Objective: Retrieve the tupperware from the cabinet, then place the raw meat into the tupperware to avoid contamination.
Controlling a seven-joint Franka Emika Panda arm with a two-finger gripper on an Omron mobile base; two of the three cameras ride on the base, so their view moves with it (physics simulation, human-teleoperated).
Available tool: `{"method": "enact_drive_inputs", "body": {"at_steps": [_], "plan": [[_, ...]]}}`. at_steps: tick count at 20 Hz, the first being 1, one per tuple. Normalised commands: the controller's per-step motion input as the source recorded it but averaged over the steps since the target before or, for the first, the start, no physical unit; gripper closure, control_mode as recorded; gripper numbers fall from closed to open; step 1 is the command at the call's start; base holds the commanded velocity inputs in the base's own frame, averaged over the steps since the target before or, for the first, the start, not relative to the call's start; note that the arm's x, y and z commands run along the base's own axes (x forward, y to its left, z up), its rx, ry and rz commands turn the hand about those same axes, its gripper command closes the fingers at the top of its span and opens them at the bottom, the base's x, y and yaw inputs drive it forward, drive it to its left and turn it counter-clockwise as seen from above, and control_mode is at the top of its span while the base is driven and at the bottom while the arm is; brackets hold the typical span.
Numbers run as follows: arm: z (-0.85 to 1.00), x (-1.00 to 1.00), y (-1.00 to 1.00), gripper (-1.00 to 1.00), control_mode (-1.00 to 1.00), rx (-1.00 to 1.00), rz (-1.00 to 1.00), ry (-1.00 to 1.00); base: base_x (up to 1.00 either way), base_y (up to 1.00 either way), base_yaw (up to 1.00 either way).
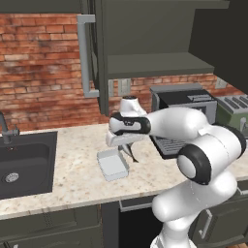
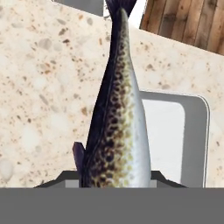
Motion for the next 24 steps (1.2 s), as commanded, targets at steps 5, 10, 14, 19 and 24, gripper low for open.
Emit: {"method": "enact_drive_inputs", "body": {"at_steps": [5,10,14,19,24], "plan": [[-0.06,-0.01,0.28,1.00,-1.00,0.00,0.00,0.07,0.00,0.00,0.00],[-0.05,0.00,0.22,1.00,-1.00,-0.02,-0.01,0.00,0.00,0.00,0.00],[-0.18,-0.01,0.17,1.00,-1.00,-0.04,0.00,0.00,0.00,0.00,0.00],[-0.21,-0.13,0.05,1.00,-1.00,-0.02,-0.01,0.00,0.00,0.00,0.00],[-0.22,-0.05,0.00,1.00,-1.00,-0.01,-0.02,0.00,0.00,0.00,0.00]]}}
